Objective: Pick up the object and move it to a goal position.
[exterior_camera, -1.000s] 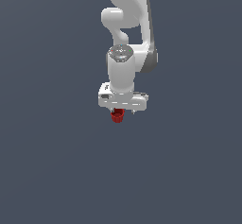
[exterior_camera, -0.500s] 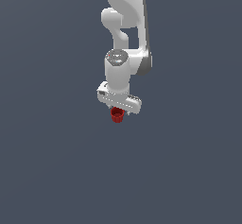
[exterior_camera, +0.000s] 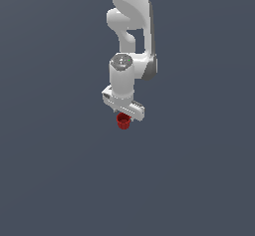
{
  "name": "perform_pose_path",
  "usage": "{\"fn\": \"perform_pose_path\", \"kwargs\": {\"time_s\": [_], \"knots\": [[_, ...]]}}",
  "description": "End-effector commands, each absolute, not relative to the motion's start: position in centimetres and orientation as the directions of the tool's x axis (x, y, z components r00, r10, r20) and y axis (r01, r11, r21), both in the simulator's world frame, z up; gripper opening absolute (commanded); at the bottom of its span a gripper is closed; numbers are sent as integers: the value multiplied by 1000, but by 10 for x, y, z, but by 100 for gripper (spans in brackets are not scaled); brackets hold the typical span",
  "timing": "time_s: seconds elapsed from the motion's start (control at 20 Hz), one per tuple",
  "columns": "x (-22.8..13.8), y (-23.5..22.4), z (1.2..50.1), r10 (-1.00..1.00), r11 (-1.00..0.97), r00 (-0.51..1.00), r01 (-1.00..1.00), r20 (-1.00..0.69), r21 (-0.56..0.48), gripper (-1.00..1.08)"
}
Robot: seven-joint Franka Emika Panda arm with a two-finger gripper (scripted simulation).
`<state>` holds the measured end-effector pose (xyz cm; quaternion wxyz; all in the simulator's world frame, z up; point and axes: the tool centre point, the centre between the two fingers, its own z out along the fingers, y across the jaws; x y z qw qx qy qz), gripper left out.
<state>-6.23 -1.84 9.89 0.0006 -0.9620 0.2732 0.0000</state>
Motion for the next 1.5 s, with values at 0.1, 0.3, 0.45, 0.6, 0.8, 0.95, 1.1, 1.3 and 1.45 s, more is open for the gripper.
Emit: {"fn": "perform_pose_path", "kwargs": {"time_s": [0.1, 0.3, 0.45, 0.6, 0.8, 0.95, 1.1, 1.3, 1.45], "knots": [[-64, -20, 97, -542, -841, 841, -542, 0, 0, 100], [-64, -19, 95, -538, -843, 843, -538, 0, 0, 100], [-64, -19, 86, -539, -842, 842, -539, 0, 0, 100], [-65, -20, 71, -540, -842, 842, -540, 0, 0, 100], [-65, -20, 54, -542, -841, 841, -542, 0, 0, 100], [-65, -19, 48, -542, -841, 841, -542, 0, 0, 100], [-65, -19, 47, -542, -841, 841, -542, 0, 0, -100], [-65, -19, 47, -542, -841, 841, -542, 0, 0, -100], [-65, -19, 47, -542, -841, 841, -542, 0, 0, -100]]}}
